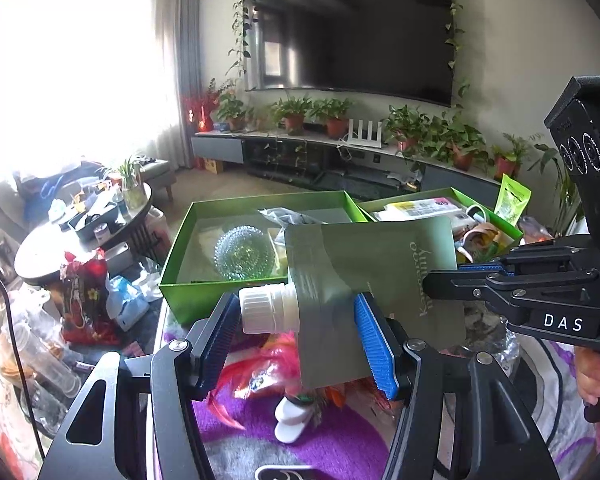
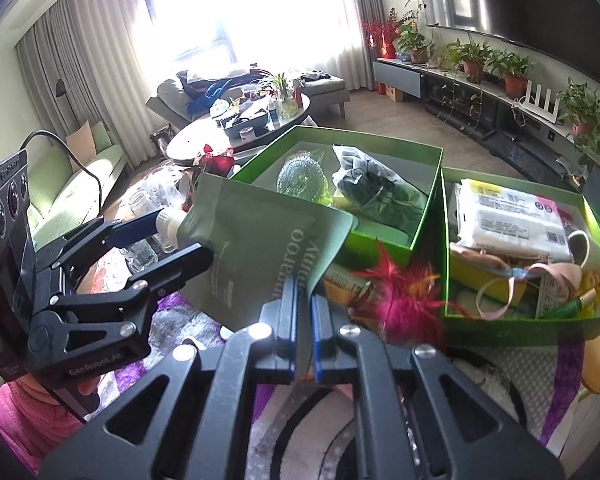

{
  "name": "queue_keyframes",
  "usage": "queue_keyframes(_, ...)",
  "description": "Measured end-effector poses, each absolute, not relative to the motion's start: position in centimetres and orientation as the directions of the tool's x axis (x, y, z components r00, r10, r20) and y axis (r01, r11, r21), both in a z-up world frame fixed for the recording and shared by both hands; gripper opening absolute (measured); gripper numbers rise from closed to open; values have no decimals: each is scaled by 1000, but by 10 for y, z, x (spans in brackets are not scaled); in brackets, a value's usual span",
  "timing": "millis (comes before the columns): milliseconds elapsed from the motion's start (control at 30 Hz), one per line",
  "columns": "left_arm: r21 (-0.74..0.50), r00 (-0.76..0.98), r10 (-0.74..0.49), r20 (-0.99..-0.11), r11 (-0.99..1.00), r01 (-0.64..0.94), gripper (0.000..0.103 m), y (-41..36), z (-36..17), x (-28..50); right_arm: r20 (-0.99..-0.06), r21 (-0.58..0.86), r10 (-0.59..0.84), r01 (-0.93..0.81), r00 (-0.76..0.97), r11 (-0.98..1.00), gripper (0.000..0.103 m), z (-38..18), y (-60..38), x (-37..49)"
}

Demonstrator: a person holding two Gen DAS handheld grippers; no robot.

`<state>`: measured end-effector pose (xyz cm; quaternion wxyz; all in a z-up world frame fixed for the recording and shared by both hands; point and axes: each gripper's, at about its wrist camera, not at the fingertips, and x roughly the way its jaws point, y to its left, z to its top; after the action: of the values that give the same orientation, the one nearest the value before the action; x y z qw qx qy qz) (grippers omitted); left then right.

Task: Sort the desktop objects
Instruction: 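Carry the green pouch with the right gripper over the green box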

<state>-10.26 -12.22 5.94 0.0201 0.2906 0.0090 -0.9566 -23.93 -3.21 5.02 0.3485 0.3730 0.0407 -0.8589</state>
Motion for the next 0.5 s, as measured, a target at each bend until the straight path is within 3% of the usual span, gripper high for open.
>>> queue_keyframes(500,-19,-837,-42,-546,-998,62,60,-145,63,-138,-665,183,-563,625,-490,-759,8,56,-47,-270)
